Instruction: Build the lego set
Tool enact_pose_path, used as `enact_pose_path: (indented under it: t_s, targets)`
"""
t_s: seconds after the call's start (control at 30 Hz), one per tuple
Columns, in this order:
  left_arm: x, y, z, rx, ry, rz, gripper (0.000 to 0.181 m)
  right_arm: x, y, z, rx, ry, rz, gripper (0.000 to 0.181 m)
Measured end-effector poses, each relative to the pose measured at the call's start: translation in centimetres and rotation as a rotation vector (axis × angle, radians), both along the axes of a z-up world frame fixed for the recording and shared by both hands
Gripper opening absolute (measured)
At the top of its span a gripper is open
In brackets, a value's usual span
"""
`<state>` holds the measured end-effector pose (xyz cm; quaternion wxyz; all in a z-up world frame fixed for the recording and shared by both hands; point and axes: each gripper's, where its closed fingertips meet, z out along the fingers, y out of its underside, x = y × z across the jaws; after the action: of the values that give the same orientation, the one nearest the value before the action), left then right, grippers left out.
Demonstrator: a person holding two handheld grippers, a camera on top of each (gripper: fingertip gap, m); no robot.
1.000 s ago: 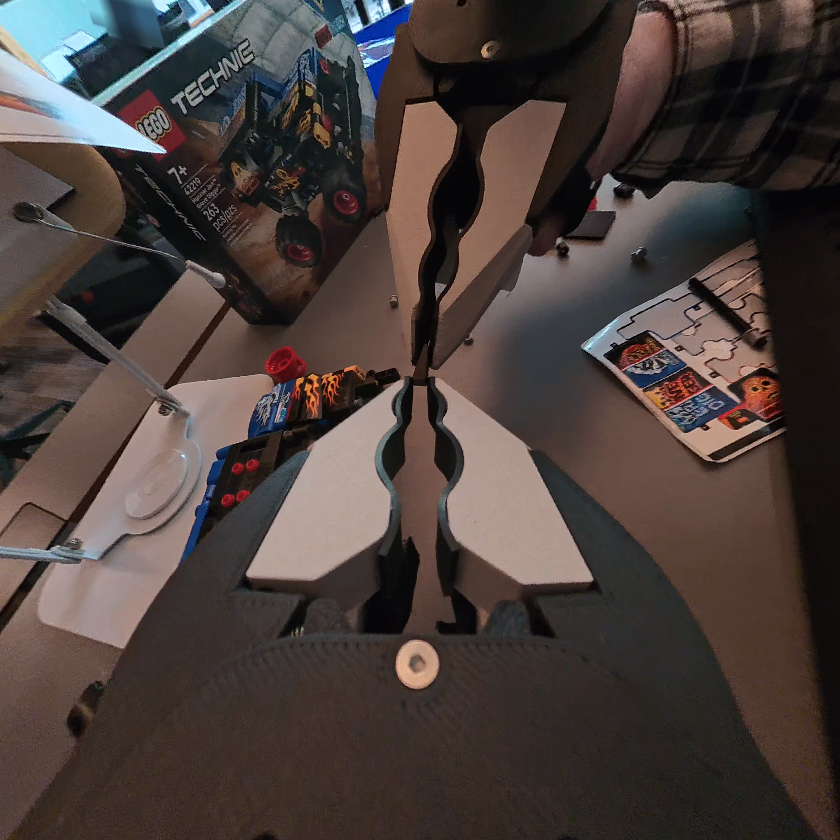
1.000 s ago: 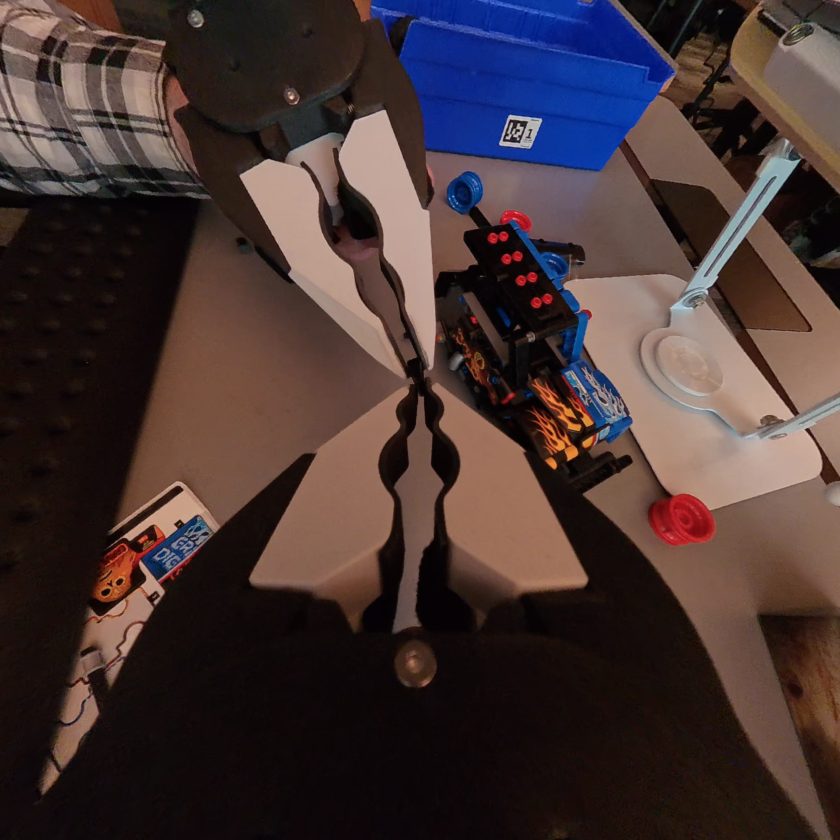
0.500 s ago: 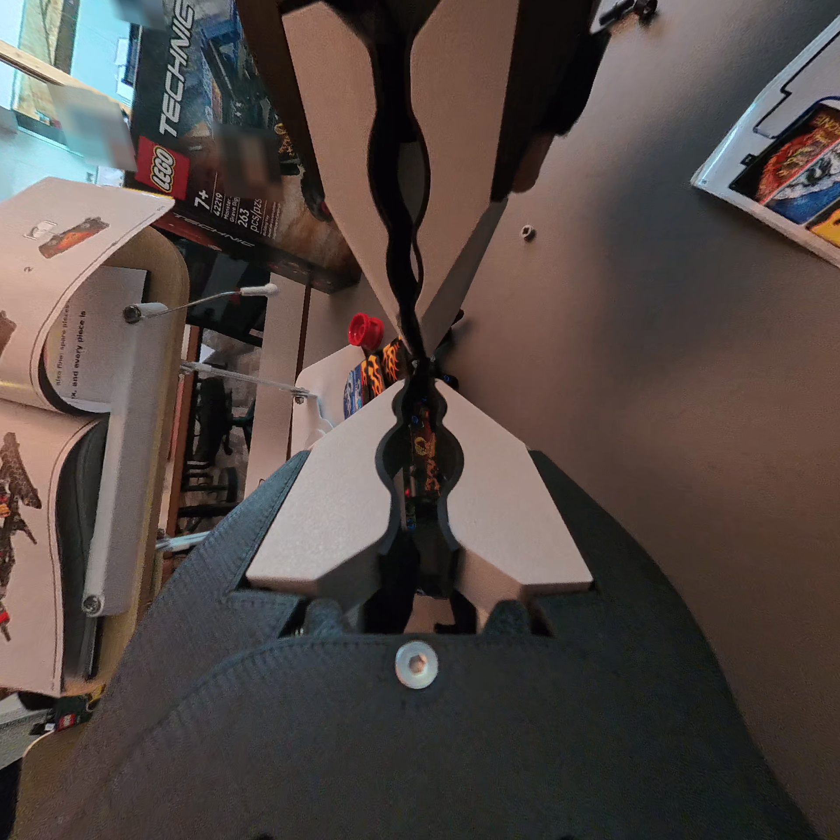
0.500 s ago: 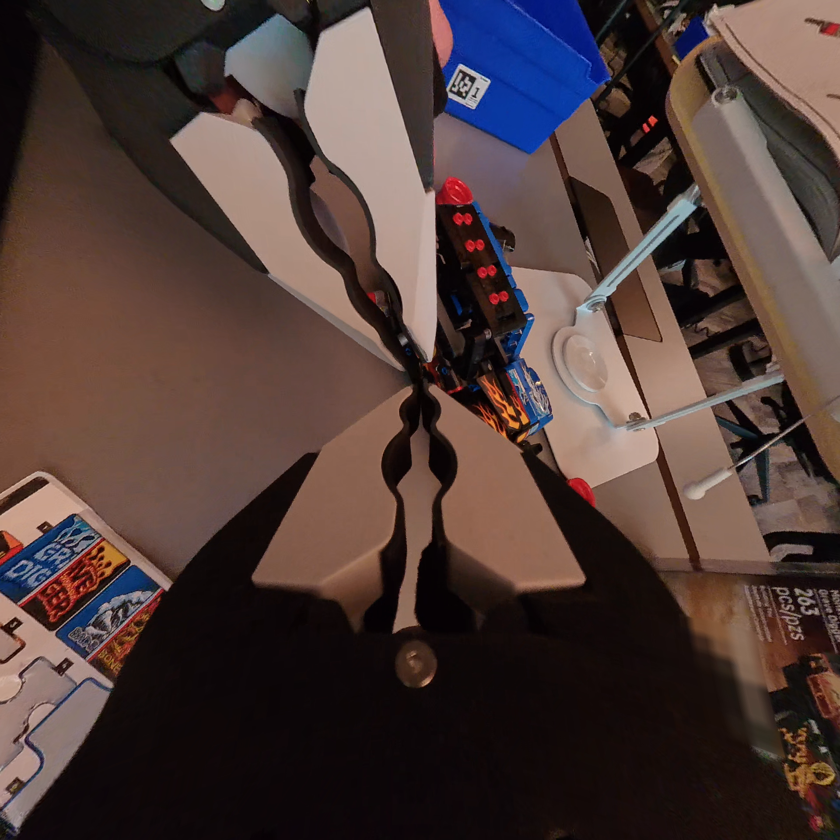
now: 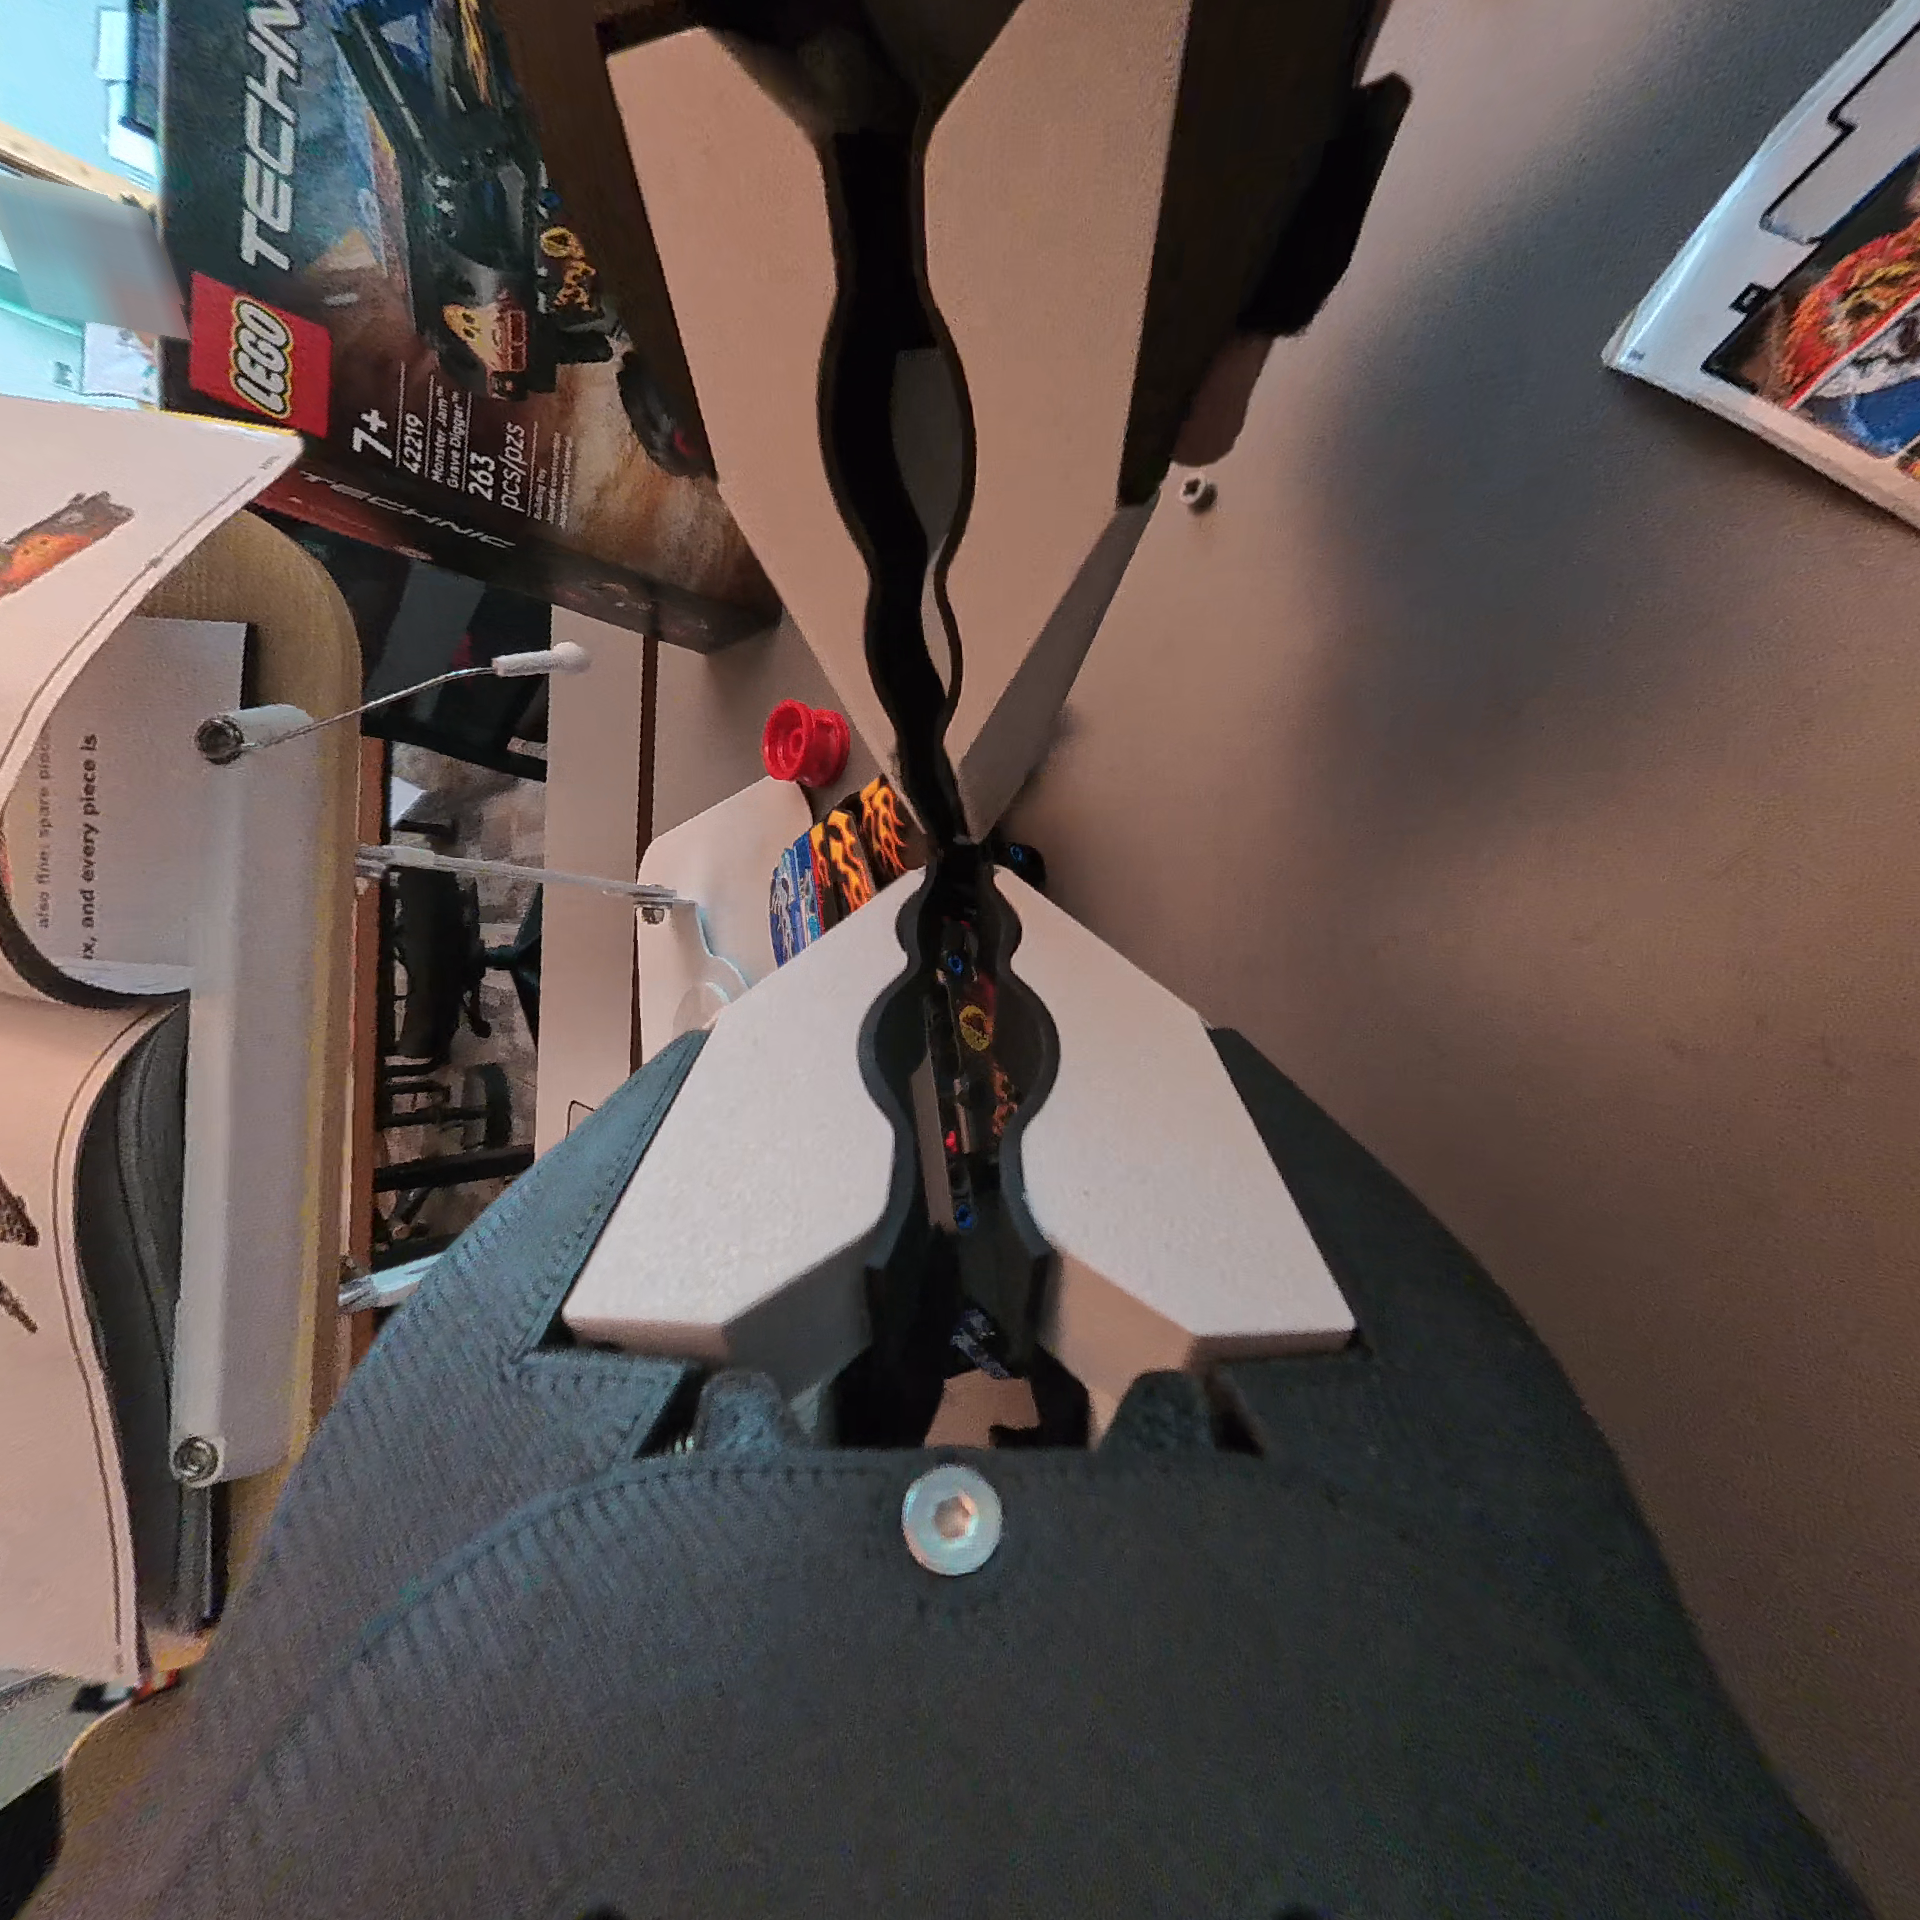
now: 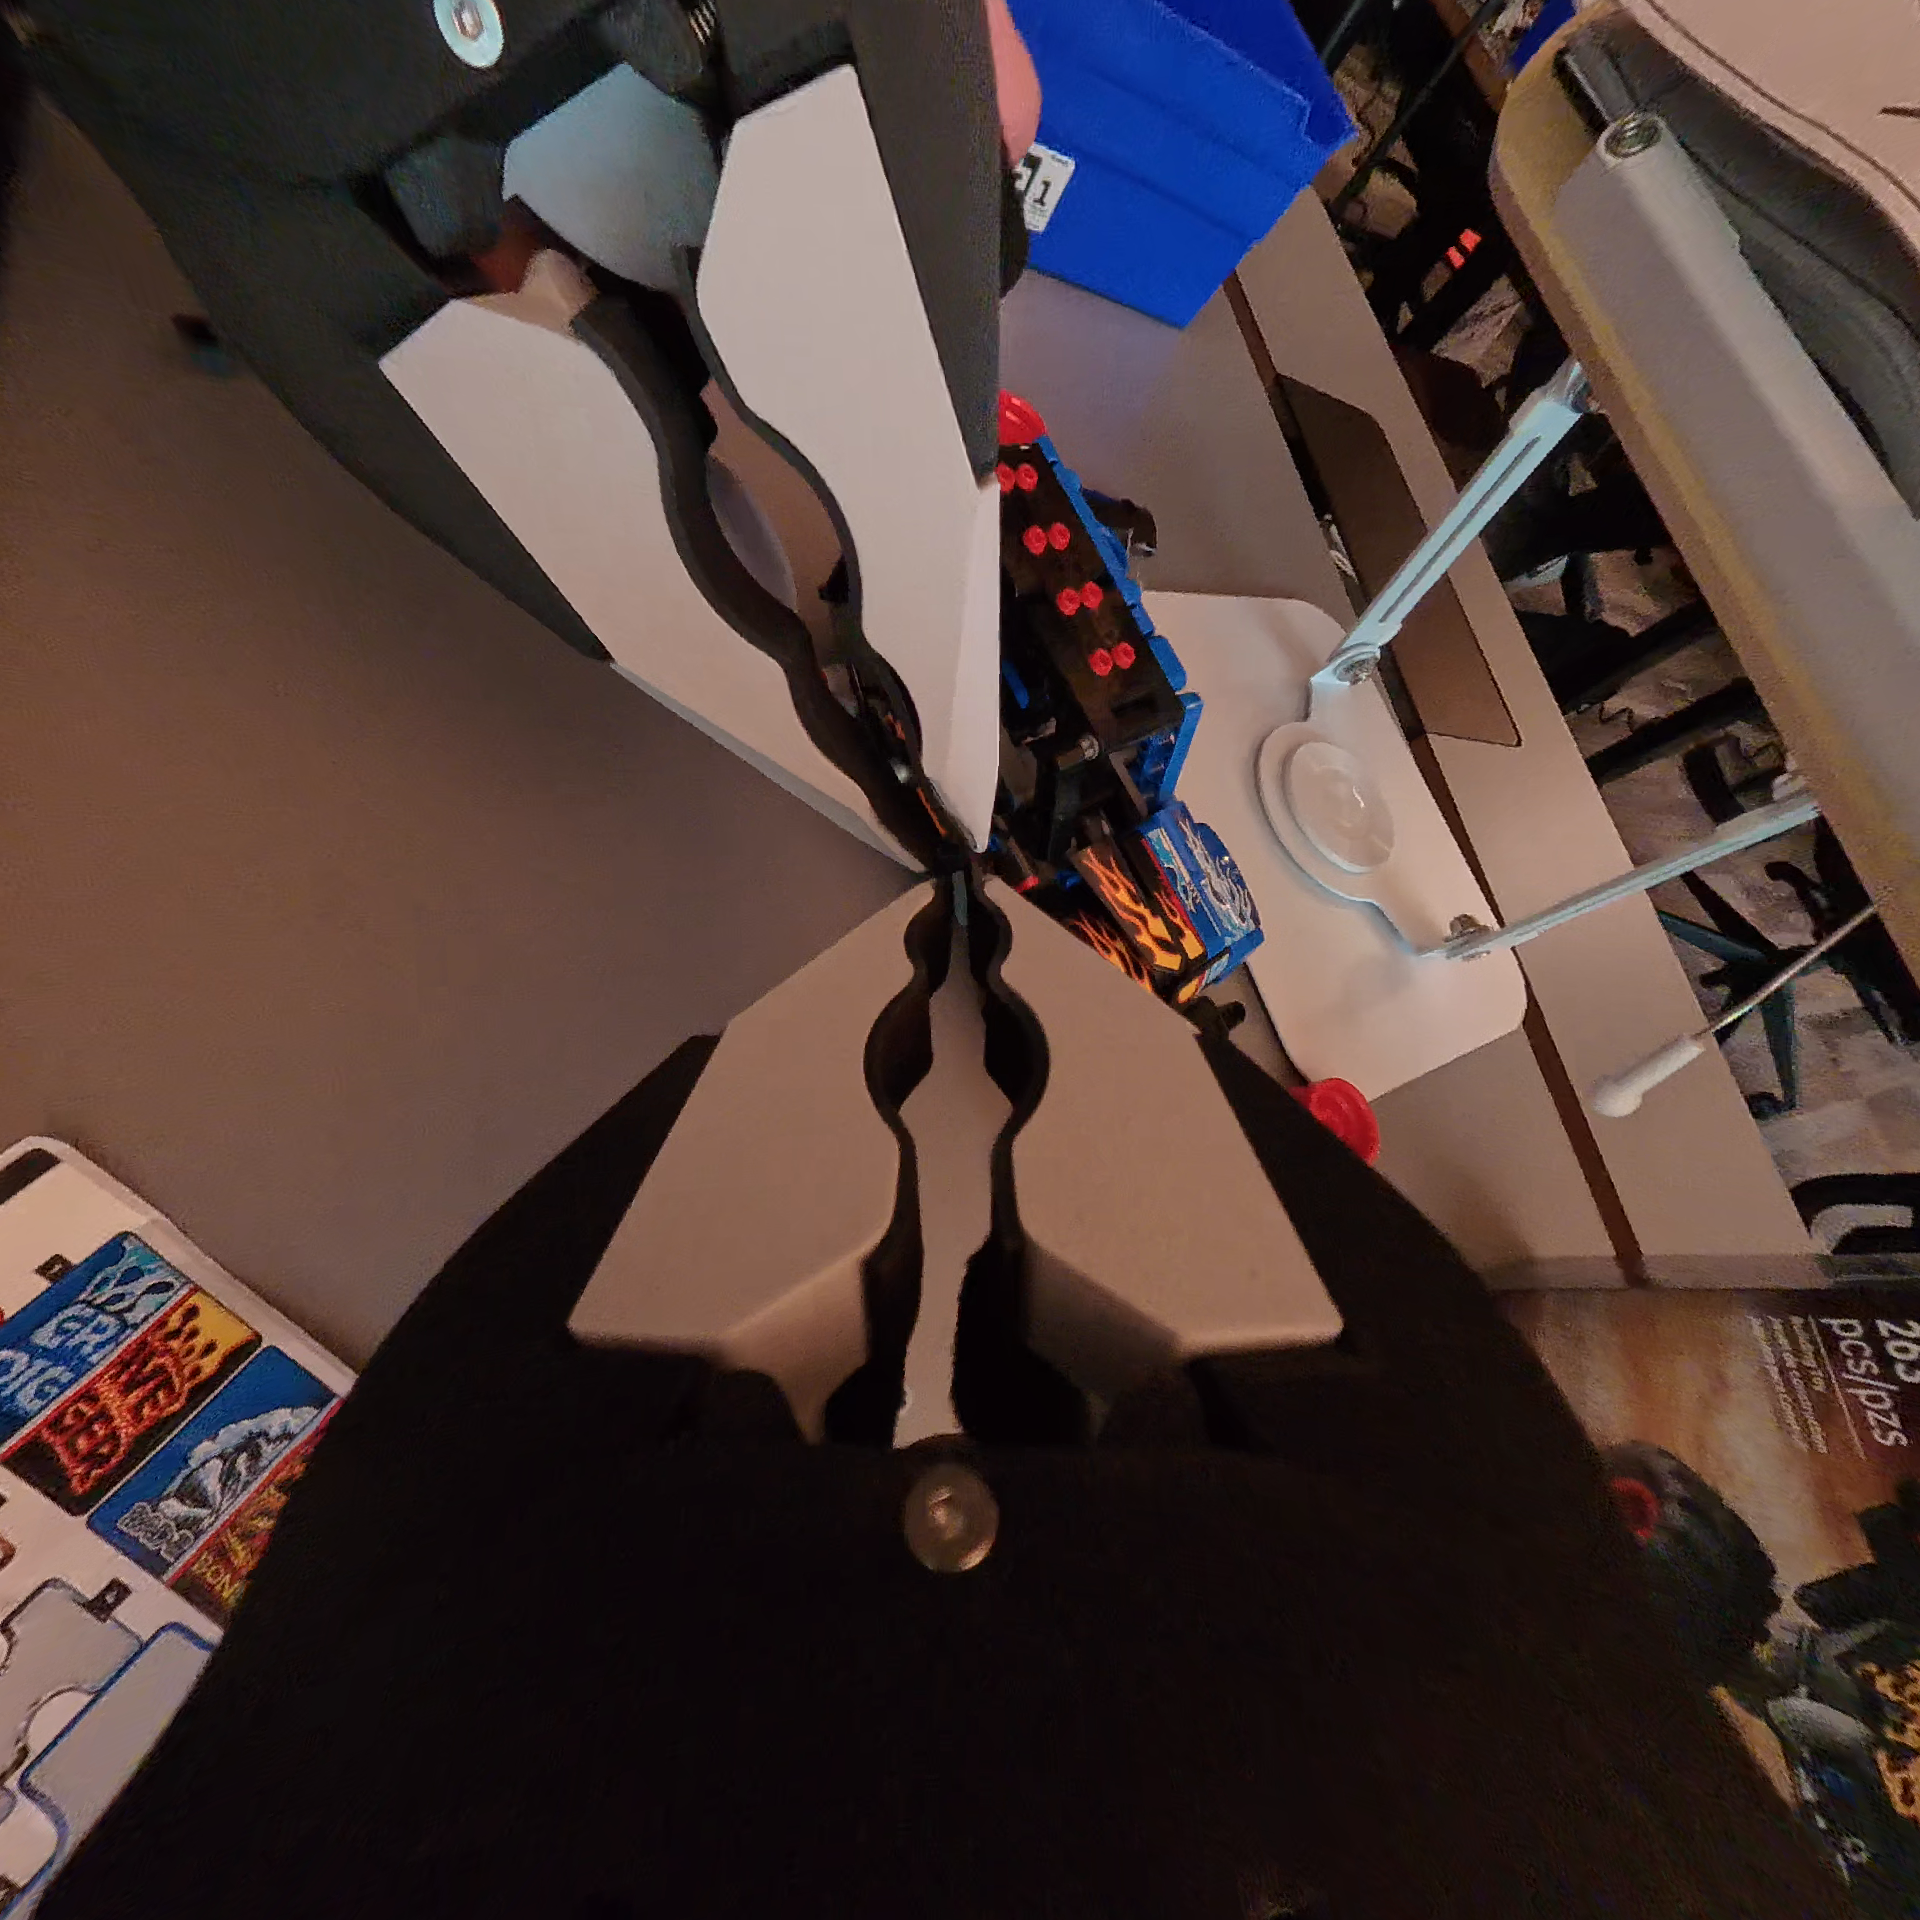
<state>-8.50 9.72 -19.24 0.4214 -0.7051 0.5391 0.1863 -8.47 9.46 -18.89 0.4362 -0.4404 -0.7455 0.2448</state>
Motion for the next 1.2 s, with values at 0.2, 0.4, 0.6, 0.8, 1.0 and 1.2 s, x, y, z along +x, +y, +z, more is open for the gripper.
enact_pose_path:
  t_s: [0.2,0.4,0.6,0.8,1.0,1.2]
  targets:
    - [0.3,0.1,0.7,0.016,0.002,-0.017,0.004,0.0,0.2,-0.1,0.0,-0.004,-0.011,0.009]
    - [0.4,0.1,0.5,-0.018,0.008,-0.023,0.005,-0.1,0.1,-0.1,-0.012,-0.002,-0.011,0.002]
    - [-4.5,1.1,0.7,-0.201,-0.041,0.189,0.078,-0.3,1.5,-1.0,-0.204,-0.019,-0.103,0.002]
    - [-8.0,1.2,-3.2,-0.556,-0.18,0.388,0.091,-1.0,2.7,-2.1,-0.394,-0.011,-0.196,0.002]
    - [-7.2,1.4,-4.2,-0.615,-0.289,0.481,0.079,-1.4,3.5,-2.5,-0.486,0.01,-0.257,0.002]
    - [-5.9,1.5,-4.0,-0.624,-0.425,0.579,0.078,-1.6,4.0,-1.9,-0.546,0.053,-0.305,0.002]
